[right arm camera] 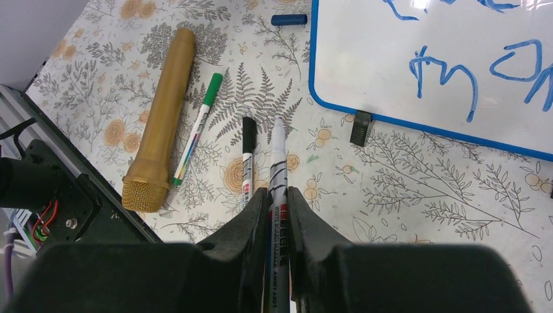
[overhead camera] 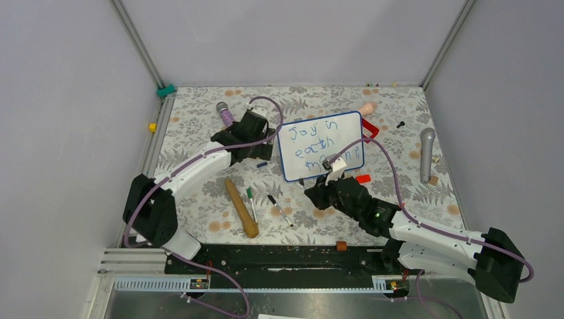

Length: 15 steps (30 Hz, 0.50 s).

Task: Write a sentence on the whiteboard
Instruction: Pick up the pen cap from the whiteboard marker.

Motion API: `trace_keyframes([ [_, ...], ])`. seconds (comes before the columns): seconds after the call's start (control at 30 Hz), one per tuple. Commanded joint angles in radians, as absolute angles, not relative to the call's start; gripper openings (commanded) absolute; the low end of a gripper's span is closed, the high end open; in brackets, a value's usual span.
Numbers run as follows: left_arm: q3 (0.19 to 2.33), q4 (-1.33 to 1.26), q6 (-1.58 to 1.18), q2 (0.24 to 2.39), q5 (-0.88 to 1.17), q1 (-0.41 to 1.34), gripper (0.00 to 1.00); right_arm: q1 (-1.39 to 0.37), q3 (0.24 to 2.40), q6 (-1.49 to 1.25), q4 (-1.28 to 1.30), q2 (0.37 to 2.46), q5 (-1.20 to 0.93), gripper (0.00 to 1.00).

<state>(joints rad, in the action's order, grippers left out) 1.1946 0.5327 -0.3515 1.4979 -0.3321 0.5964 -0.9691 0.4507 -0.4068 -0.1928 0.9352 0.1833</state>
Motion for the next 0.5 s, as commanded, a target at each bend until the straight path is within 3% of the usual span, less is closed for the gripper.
trace_keyframes([
  [0.0, 1.245, 0.565, -0.064, 1.569, -0.233, 0.592, 0.88, -0.977, 0.454, -0.384, -0.24, 0.913, 0.169, 0.0],
  [0.13, 1.278, 0.596, -0.04, 1.662, -0.242, 0.574, 0.81, -0.977, 0.453, -0.374, -0.224, 0.894, 0.172, 0.0],
  [0.47, 1.296, 0.542, -0.006, 1.806, -0.168, 0.574, 0.77, -0.978, 0.463, -0.362, -0.213, 0.897, 0.169, 0.0],
])
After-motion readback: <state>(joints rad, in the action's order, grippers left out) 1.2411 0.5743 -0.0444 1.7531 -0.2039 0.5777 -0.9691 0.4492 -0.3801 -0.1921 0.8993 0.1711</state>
